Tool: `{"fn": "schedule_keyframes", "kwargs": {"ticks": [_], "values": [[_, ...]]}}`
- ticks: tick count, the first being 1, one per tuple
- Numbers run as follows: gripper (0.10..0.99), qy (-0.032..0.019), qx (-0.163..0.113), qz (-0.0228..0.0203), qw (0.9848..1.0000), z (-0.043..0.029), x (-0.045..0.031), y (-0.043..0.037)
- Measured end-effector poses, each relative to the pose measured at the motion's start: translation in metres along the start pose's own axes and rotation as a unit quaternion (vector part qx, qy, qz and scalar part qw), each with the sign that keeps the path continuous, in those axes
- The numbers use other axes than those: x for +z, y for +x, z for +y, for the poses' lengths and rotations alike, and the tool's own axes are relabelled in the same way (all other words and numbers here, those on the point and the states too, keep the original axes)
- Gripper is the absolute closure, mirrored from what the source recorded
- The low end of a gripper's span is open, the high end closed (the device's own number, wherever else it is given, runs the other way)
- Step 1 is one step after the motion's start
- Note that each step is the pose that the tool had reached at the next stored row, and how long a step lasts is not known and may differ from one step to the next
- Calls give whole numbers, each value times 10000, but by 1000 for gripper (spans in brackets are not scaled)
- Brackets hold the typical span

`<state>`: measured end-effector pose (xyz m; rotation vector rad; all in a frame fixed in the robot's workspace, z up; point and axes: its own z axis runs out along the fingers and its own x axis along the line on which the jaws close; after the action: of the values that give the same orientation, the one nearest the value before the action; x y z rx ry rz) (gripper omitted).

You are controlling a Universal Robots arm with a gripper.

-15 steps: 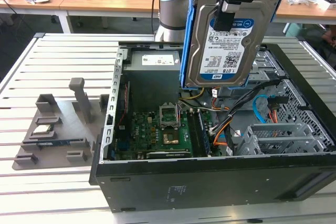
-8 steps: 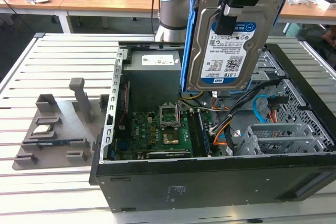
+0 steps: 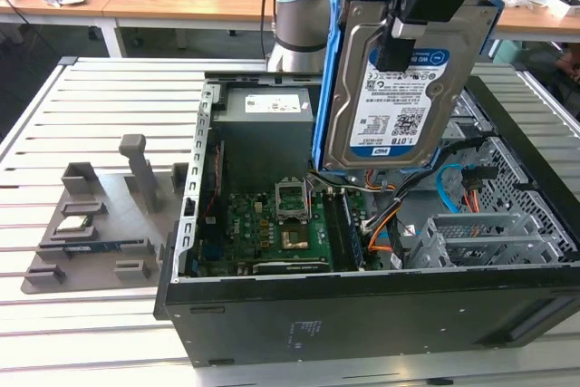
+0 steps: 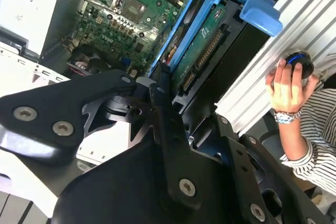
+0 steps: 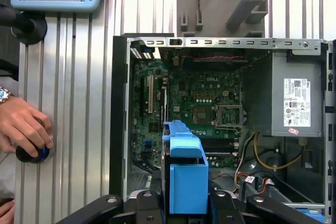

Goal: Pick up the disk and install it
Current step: 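Pick up the disk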

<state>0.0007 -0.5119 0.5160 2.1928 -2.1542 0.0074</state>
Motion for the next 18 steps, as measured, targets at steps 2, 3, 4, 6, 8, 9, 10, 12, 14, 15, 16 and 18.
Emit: {"fn": "schedule_keyframes", "kwargs": {"ticks": [2,3,4,6,8,9,10,12,14,15,16,18], "values": [[722,0,0,4,10000,0,2,28],[722,0,0,5,10000,0,3,37],[722,0,0,7,10000,1,4,52],[722,0,0,9,10000,1,6,72],[722,0,1,12,10000,1,7,90],[722,0,0,13,10000,1,8,101],[722,-1,0,15,10000,2,9,110],[722,0,1,17,10000,2,11,132],[722,0,1,21,10000,3,14,170],[722,-1,1,22,10000,3,15,183],[722,-1,1,23,10000,3,17,195],[722,-1,1,25,10000,3,20,232]]}}
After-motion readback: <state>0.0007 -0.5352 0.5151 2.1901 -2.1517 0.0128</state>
